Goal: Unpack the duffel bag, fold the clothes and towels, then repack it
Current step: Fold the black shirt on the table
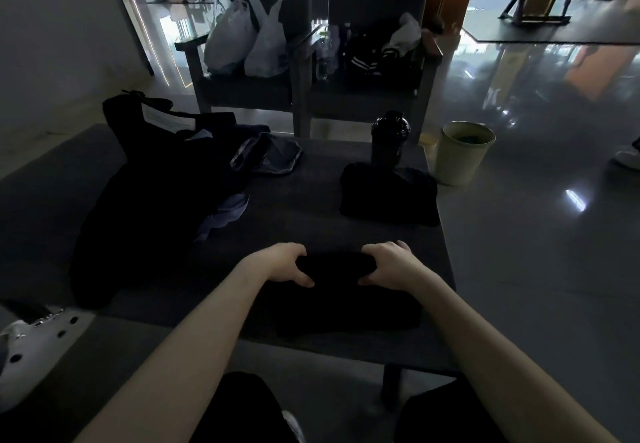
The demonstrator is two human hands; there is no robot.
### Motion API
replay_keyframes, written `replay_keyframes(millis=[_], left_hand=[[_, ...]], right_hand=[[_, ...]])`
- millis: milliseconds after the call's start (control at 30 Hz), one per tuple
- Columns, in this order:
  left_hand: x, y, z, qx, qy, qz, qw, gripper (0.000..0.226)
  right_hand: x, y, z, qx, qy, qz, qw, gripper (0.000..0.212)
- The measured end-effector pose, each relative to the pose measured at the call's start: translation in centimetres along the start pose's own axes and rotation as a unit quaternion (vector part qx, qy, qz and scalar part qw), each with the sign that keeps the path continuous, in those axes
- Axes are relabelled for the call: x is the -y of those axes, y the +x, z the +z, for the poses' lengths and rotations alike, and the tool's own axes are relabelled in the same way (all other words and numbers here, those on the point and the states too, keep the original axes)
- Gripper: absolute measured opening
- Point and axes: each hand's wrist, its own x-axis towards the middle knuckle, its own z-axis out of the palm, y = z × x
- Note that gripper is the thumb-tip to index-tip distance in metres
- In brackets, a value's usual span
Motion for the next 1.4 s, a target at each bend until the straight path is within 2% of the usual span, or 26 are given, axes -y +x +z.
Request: replay_keyframes(millis=[133,233,367,467,567,767,867,933,1033,1133,1200,1267,1400], left_hand=[[-1.3,-1.2,-1.9,-0.01,0.029,0.03,0.999,0.046],[-2.6,-1.7,-3.8,-0.031,0.058,0.052,0.996,0.039],[-4.7,-1.1,-5.2,-0.175,0.061,0.09,0.979,0.037],[-6.3,0.3,-5.5,-0.3,0.126,0.121,0.938,0.035],[-7.9,2.2,-5.8,-0.389,0.199,0.142,0.888,0.035],[-10.1,7.2,-6.8,-0.489,0.313,0.165,0.798,0.046],[-10.8,10.0,-7.1,-0.507,0.366,0.187,0.758,0.033],[-11.1,11.8,-7.0,-0.489,0.392,0.17,0.761,0.036],[-10.7,14.9,-5.6,-0.457,0.414,0.178,0.767,0.027],[-9.6,16.6,-3.6,-0.381,0.369,0.157,0.833,0.052],[-8.8,16.6,-2.6,-0.365,0.34,0.148,0.854,0.058],[-8.4,16.2,-2.5,-0.352,0.297,0.166,0.872,0.055],[-10.1,16.2,-4.0,-0.402,0.143,0.177,0.887,0.048]], right_hand=[[0.1,-1.4,-2.2,-0.059,0.036,-0.001,0.998,0.03],[-0.3,-2.2,-4.1,-0.126,0.034,0.004,0.991,0.029],[-1.0,-2.3,-6.1,-0.247,-0.009,0.014,0.969,0.03],[-2.0,-1.7,-7.1,-0.32,-0.019,0.019,0.947,0.025],[-3.6,-0.4,-7.9,-0.38,-0.035,0.009,0.924,0.022],[-6.9,3.4,-9.1,-0.451,-0.133,0.003,0.883,0.038],[-8.9,5.7,-9.0,-0.446,-0.177,0.012,0.877,0.038],[-9.8,7.2,-8.5,-0.428,-0.195,0.018,0.882,0.035],[-11.3,8.9,-7.0,-0.383,-0.182,0.025,0.905,0.035],[-12.4,9.1,-4.4,-0.302,-0.136,0.05,0.942,0.041],[-12.5,8.6,-3.7,-0.273,-0.087,0.064,0.956,0.033],[-12.1,8.2,-4.0,-0.253,-0.087,0.084,0.96,0.027],[-10.3,9.2,-5.7,-0.317,-0.045,0.088,0.943,0.033]])
